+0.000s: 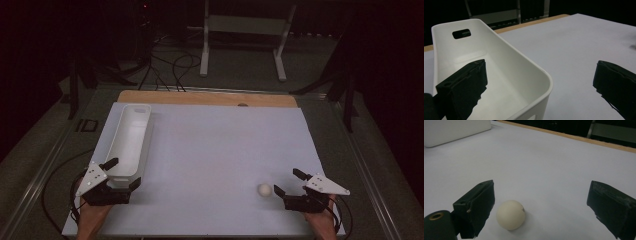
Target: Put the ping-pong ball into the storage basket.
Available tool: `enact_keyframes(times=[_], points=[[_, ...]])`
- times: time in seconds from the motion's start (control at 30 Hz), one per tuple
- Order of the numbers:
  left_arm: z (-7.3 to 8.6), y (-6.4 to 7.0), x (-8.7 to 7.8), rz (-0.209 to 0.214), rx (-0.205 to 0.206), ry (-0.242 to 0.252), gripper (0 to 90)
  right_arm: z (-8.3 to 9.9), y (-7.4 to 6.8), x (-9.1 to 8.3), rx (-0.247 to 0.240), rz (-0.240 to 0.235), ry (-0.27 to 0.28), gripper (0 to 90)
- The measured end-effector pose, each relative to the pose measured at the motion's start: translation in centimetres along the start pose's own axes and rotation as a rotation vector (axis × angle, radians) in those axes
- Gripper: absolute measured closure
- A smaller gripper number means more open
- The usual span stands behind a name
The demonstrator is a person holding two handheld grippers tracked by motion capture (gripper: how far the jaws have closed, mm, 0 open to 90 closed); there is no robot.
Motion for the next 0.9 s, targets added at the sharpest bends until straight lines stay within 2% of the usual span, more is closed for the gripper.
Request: enact_keyframes(times=[0.43, 0.73, 0.9], points=[[0.13, 0.07, 0.13, 0.000, 0.001, 0.004, 0.0, -0.67, 0.56, -0.27, 0.041, 0.012, 0.006, 7.3], [0.34, 0.32, 0.32, -0.003, 0.008, -0.005, 0.0, -0.67, 0.56, -0.43, 0.045, 0.007, -0.016, 7.3], [0.42, 0.14, 0.27, -0.009, 0.003, 0.000, 0.0, -0.92, 0.76, -0.42, 0.050, 0.018, -0.021, 7.3]])
Point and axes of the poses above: each handheld gripper's, and its own axes: x roughly forward along the jaws, z roughly out of its underside, y roughly to its right, the point moved 8 cm from there along x, roughly forward along the jaws, and after that the axes turned 15 degrees about z, right-handed, at the moved point
